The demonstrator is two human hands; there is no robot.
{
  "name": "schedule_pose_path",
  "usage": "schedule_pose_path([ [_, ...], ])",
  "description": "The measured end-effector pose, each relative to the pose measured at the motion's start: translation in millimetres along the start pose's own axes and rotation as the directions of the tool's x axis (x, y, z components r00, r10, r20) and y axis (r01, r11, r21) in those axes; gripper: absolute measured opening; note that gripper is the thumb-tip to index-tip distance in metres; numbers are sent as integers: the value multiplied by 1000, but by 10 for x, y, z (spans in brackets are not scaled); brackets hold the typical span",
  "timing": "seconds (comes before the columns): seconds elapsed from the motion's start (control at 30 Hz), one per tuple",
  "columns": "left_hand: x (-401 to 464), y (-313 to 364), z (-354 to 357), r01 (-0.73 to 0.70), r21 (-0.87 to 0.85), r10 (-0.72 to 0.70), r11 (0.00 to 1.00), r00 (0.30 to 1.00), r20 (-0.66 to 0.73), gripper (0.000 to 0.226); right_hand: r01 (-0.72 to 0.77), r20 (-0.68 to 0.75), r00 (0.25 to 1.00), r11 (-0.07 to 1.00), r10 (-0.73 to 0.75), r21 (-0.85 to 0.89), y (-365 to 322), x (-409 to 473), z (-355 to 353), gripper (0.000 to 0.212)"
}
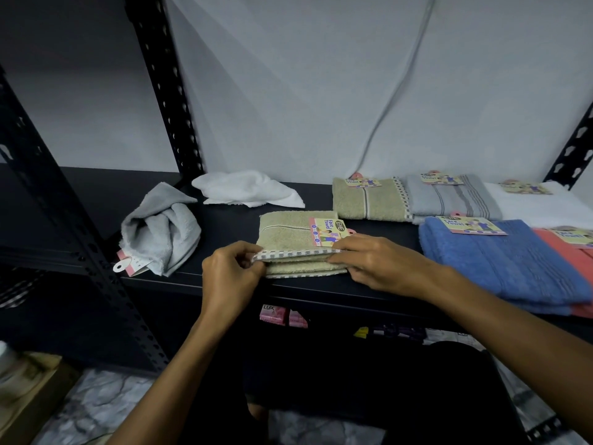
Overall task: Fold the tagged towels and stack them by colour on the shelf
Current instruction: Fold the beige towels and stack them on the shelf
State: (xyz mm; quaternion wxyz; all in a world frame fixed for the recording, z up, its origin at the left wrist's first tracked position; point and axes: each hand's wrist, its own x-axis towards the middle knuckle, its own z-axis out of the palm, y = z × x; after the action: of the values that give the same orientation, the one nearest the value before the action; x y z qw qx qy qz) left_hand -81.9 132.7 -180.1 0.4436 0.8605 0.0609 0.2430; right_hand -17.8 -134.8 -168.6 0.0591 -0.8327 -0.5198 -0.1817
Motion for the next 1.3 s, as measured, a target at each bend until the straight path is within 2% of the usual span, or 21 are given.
schedule_pose_path([
  [0.1,6,3,-4,-6,7,6,1000,1000,12,16,-17,-31,999,1000,16,-14,-26,5,-31,33],
  [0.23,10,9,0,4,-27,-5,1000,1000,-10,9,-17,-56,998,997,12,-76,-41,94,-23,40],
  [0.43,99,42,-19,111,-203,-105,973,994,37,8,20,-91,996,999,-24,-41,-106,137,18,41],
  [0.53,141,-2,-41,102,-193,-94,976,994,55,11,0,-94,996,1000,-1,-7,-82,122,42,41],
  [0.6,142,-37,-48,51,-112,-45,992,998,53,14,-13,-72,997,1000,15,17,-63,120,49,42],
  [0.67,120,-61,-49,-61,6,61,998,997,45,18,-23,-38,999,999,24,30,-53,123,36,45],
  [0.73,92,-79,-40,-193,97,189,976,981,52,23,-47,6,999,997,47,65,-44,136,5,44],
  [0.8,80,-100,-27,-268,141,263,953,963,50,26,-84,26,996,988,81,129,-28,144,-39,37],
  [0.87,81,-113,-22,-280,134,278,951,960,32,23,-93,1,996,984,94,152,12,155,-94,31],
  [0.97,85,-119,-17,-287,119,285,951,958,32,16,-45,-83,995,998,48,38,122,169,-165,21],
  [1.17,64,-111,-20,-241,67,238,968,970,52,14,36,-97,994,993,-47,-112,114,125,-171,28],
  [1.3,54,-166,-12,-349,104,340,931,936,93,14,-3,-54,999,993,-3,-116,36,-37,-44,32],
])
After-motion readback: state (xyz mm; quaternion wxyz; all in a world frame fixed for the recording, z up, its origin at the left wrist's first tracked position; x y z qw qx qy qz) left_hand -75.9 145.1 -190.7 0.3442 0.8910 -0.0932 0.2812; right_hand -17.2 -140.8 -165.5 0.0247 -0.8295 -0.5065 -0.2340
